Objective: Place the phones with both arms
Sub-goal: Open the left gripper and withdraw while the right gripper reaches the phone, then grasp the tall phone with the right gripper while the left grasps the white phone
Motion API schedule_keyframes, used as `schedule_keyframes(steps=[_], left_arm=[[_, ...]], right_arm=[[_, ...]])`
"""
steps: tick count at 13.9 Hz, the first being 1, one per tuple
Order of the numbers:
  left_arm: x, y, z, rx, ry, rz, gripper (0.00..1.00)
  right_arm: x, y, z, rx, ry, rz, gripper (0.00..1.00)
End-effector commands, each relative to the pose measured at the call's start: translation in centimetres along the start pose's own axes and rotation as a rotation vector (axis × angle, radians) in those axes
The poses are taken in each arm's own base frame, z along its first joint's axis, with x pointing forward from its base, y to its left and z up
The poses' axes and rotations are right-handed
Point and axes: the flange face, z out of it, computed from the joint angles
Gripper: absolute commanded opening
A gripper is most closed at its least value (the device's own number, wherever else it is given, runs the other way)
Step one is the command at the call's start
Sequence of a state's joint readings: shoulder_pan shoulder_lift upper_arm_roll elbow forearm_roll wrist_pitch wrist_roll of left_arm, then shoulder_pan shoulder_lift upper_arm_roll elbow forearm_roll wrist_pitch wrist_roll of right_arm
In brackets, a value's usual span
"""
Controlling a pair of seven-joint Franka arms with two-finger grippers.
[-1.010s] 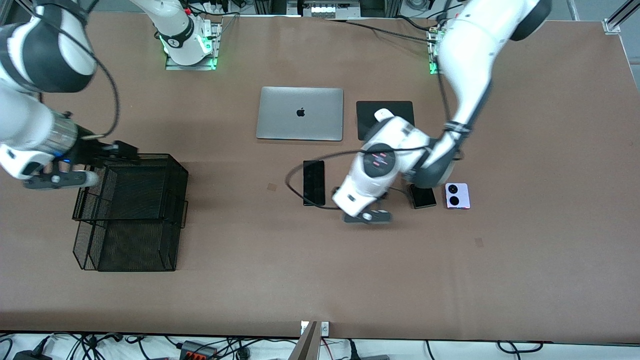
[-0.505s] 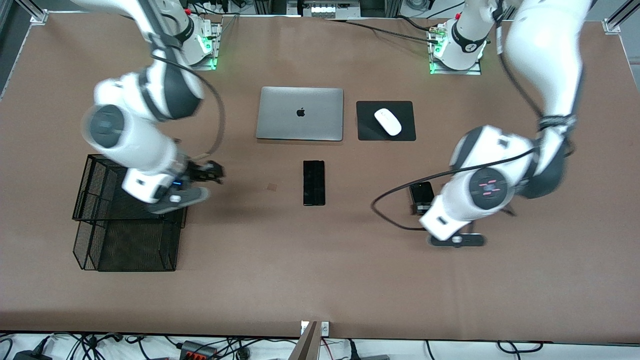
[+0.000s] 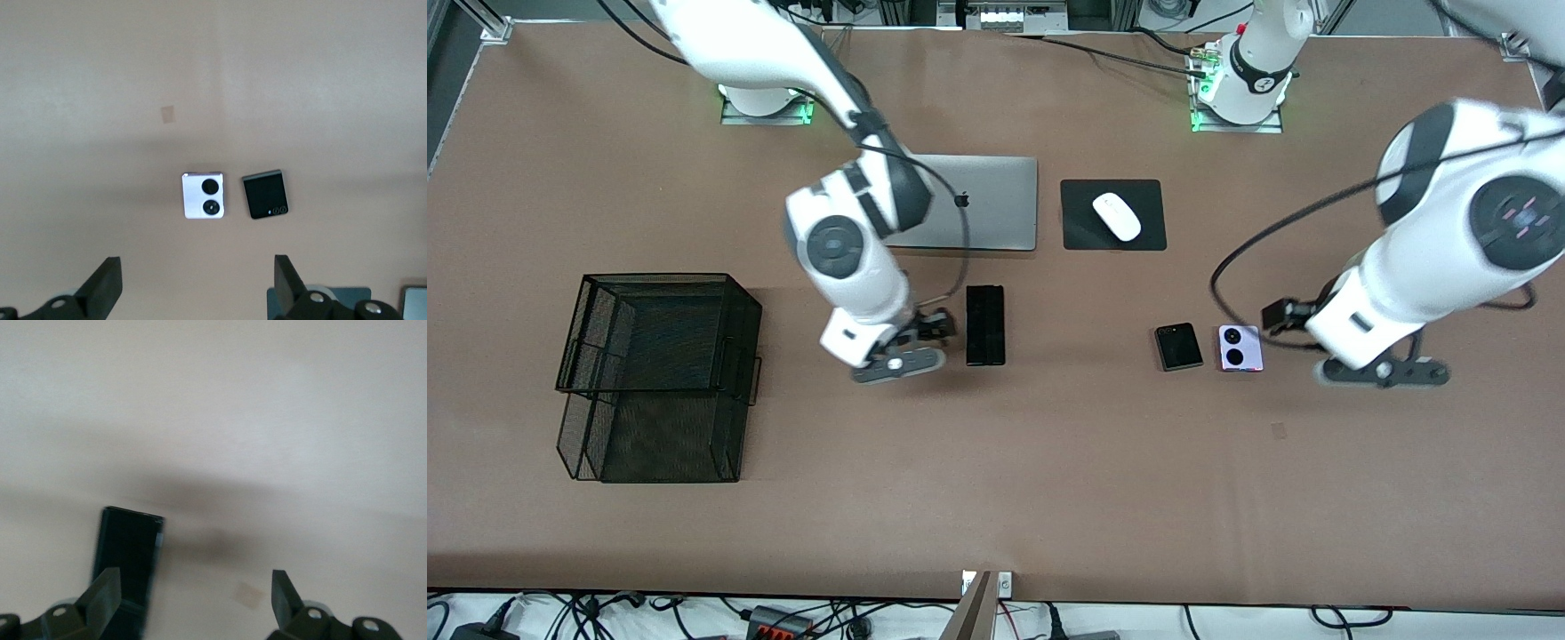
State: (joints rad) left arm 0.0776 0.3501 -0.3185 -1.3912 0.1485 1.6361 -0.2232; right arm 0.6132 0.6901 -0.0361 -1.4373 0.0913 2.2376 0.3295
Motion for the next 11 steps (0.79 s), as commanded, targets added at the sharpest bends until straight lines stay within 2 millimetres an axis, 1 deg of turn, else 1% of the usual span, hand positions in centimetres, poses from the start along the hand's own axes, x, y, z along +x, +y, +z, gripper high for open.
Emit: schedule_keyframes(steps=[1,2,3,5,8,10,11], left_arm=[[-2.8,-0.4,-1.3,0.005,-0.014,0.022,1.00],[-2.9,-0.4,-1.2,0.005,-0.021,0.022,1.00],[-2.9,-0.3,-1.3,0.004,-0.019,0.022,1.00],[-2.8,0.2,-0.9,0.005,-0.026,0.021,1.00],[-2.8,0.0,-0.7,0.005,-0.029,0.023,1.00],[-2.5,0.2,0.5,0.005,-0.052,0.020,1.00],[-2.2,0.2,1.7,0.003,-0.070,0.020,1.00]], right_arm=[[0.2,-2.6,3.4,0.011,0.037,0.007,1.00],[-0.2,-3.4,5.0,0.011,0.042,-0.005,1.00],[-0.6,-4.0,6.1,0.012,0.044,-0.016,1.00],[-1.4,-5.5,7.3,0.011,0.039,0.019,1.00],[-2.6,-7.8,9.1,0.004,0.030,0.055,1.00],[-2.9,-8.6,10.0,0.002,0.027,0.047,1.00],[-3.0,-8.9,10.4,0.002,0.025,0.042,1.00]])
